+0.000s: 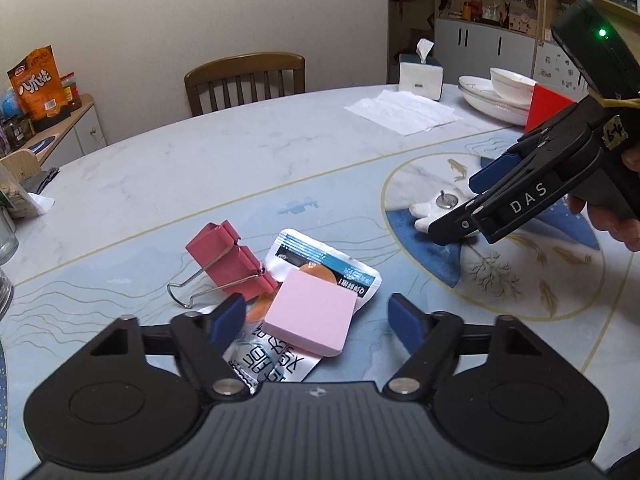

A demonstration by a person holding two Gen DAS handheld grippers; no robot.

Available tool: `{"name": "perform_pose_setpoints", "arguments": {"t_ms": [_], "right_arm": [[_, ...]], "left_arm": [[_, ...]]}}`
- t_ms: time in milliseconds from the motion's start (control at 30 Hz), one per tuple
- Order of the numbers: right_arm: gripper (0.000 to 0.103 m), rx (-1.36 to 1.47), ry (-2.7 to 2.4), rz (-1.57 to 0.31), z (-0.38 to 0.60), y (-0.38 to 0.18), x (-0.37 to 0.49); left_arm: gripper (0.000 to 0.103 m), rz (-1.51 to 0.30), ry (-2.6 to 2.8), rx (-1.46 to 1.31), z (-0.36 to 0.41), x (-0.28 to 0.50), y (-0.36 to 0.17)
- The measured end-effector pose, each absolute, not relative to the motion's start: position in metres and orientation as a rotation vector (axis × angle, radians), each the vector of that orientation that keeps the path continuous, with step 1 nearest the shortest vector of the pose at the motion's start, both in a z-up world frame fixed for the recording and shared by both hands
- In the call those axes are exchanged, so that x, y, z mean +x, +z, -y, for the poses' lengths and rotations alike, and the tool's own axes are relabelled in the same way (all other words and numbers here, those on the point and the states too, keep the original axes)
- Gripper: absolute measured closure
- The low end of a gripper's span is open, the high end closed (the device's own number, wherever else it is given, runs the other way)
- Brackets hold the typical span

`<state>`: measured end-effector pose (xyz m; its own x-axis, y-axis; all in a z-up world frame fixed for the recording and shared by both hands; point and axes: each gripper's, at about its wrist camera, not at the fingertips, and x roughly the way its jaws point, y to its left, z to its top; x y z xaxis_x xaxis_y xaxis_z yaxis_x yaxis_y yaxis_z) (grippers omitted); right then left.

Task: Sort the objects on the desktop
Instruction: 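Grasp the pink sticky-note pad with the left gripper while the right gripper grasps the white plush toy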

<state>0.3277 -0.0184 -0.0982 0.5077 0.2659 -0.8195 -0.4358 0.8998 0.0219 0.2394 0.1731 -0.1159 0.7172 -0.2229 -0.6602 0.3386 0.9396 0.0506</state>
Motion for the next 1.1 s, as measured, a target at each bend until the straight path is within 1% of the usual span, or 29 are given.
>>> {"name": "perform_pose_setpoints", "arguments": {"t_ms": [167, 233, 300, 333, 400, 467, 700, 1100], "right_arm": [[0.027, -0.211, 0.44, -0.96, 0.014, -0.101, 0.327], [0.031, -0.215, 0.441, -0.965, 0.012, -0.103, 0.327], [0.033, -0.219, 0.44, -0.96, 0.011, -0.103, 0.327], [0.036, -0.217, 0.44, -0.96, 0.011, -0.103, 0.327], [0.041, -0.216, 0.437, -0.957, 0.011, -0.102, 0.327], [0.046, -0.215, 0.432, -0.956, 0.012, -0.102, 0.328], [0.049, -0.213, 0.414, -0.949, 0.017, -0.098, 0.325], [0.05, -0.192, 0.408, -0.919, 0.031, -0.08, 0.308]], "left_arm": [[0.041, -0.714, -0.307, 0.177, -0.174, 0.241, -0.118], [0.045, -0.714, -0.302, 0.173, -0.175, 0.241, -0.117], [0.05, -0.711, -0.303, 0.171, -0.174, 0.24, -0.117], [0.051, -0.71, -0.302, 0.175, -0.174, 0.24, -0.117], [0.058, -0.705, -0.303, 0.19, -0.172, 0.24, -0.116], [0.06, -0.701, -0.307, 0.197, -0.171, 0.24, -0.115], [0.062, -0.71, -0.315, 0.184, -0.173, 0.241, -0.111], [0.062, -0.668, -0.326, 0.176, -0.164, 0.23, -0.09]]}}
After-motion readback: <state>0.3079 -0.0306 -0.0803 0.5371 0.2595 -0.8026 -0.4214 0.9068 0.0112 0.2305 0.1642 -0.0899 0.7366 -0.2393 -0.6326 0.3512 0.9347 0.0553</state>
